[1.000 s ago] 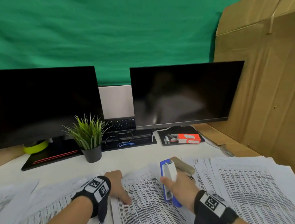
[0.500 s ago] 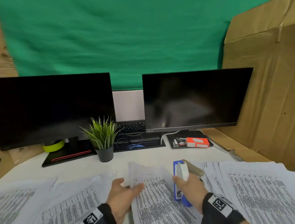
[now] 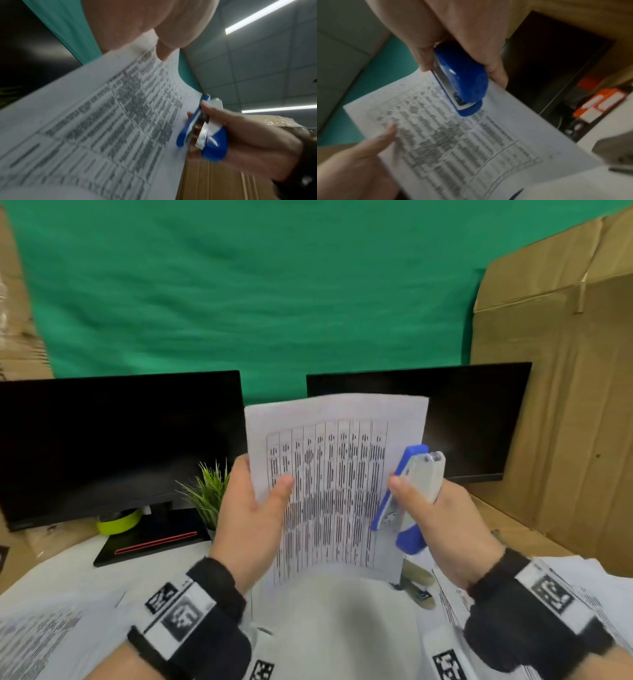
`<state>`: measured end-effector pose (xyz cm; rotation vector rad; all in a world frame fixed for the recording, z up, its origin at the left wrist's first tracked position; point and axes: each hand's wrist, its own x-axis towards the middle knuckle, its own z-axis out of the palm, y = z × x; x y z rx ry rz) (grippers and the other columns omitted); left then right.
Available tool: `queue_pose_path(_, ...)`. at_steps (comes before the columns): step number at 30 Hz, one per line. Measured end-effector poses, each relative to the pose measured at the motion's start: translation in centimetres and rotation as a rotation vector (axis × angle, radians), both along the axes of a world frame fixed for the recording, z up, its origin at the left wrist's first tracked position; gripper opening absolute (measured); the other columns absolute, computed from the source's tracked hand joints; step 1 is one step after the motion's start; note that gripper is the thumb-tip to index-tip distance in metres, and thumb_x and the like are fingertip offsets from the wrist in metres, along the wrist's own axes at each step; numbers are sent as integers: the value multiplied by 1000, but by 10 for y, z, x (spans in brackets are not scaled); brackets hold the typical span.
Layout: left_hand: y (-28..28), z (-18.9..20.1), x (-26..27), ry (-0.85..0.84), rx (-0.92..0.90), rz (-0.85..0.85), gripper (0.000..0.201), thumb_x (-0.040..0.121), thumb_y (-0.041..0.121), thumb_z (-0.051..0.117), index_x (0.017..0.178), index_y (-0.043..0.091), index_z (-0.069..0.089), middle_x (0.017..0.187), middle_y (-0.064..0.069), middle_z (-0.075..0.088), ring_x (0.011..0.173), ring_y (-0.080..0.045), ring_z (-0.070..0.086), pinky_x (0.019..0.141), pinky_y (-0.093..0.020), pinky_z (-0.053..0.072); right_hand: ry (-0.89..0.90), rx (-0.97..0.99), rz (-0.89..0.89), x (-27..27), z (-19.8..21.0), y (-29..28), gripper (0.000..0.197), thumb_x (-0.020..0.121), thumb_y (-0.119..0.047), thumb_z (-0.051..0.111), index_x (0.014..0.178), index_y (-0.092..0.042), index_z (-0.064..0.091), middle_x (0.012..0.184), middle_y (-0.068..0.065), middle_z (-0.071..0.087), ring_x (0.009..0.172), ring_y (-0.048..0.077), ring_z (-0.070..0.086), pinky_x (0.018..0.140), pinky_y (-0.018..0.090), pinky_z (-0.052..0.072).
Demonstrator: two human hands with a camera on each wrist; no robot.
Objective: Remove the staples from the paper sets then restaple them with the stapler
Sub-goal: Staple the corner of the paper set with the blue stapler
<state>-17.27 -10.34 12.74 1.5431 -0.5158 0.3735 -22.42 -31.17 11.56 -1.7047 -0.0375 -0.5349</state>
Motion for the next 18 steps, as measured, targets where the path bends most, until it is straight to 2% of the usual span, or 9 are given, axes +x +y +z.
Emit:
queue_pose_path(3,-11,-17,-6,14,-46,92,31,96,13,55,111,36,43,104,20,60,90,20,57,76,-8,45,12,33,-8,-6,-11,14,18,90,-35,52,105,-28,60,90,-9,71,81,8,69,54,15,51)
queue_pose_path(5,-15,-45,-7,121,-25,75,28,97,15,53,108,38,42,105,22,57,91,14,59,75,-7,43,122,-8,-41,-8,-36,18,27,88,-42,53,107,-24,60,98,-1,70,85,16,68,64,25,56)
queue_pose_path(7,-14,-67,-4,207,26,60,23,100,16,48,109,36,43,108,23,55,102,3,57,86,-17,43,203,-107,-87,-7,-58,15,36,84,-49,55,102,-19,61,100,6,69,85,20,67,72,35,58)
queue_pose_path(9,-10,-73,2,232,78,71,23,101,14,43,116,31,43,113,19,57,113,-7,55,95,-24,41,160,-166,-126,-5,-64,7,45,78,-57,57,99,-18,61,102,11,67,77,21,64,65,34,56)
queue_pose_path(11,-5,-69,6,229,109,67,26,102,13,42,119,32,43,118,17,58,114,-6,54,102,-28,40,27,-204,-222,-2,-51,2,46,72,-65,54,99,-28,57,110,10,59,79,20,58,66,30,51)
queue_pose_path(13,-2,-61,9,210,140,49,28,102,13,41,116,36,45,118,19,59,110,1,56,101,-26,43,-207,-182,-367,-2,-19,4,33,73,-58,54,92,-31,50,105,9,55,83,15,57,69,27,50)
queue_pose_path(15,-2,-55,10,196,152,8,29,102,12,41,109,40,48,115,23,60,106,10,55,91,-17,43,-448,-136,-387,-3,15,12,30,78,-49,54,89,-21,52,87,6,57,71,3,55,62,12,43)
queue_pose_path(16,-3,-54,10,199,153,-9,30,102,12,40,107,41,49,114,24,60,105,11,55,87,-14,42,-528,-127,-361,-3,30,18,32,79,-45,54,89,-15,52,81,4,57,67,1,55,59,9,42)
queue_pose_path(18,-6,-53,8,204,155,-26,30,102,13,40,107,41,50,114,24,61,104,11,57,84,-12,42,-595,-119,-314,5,48,27,30,80,-44,55,88,-15,51,76,-4,56,64,-3,54,59,7,41)
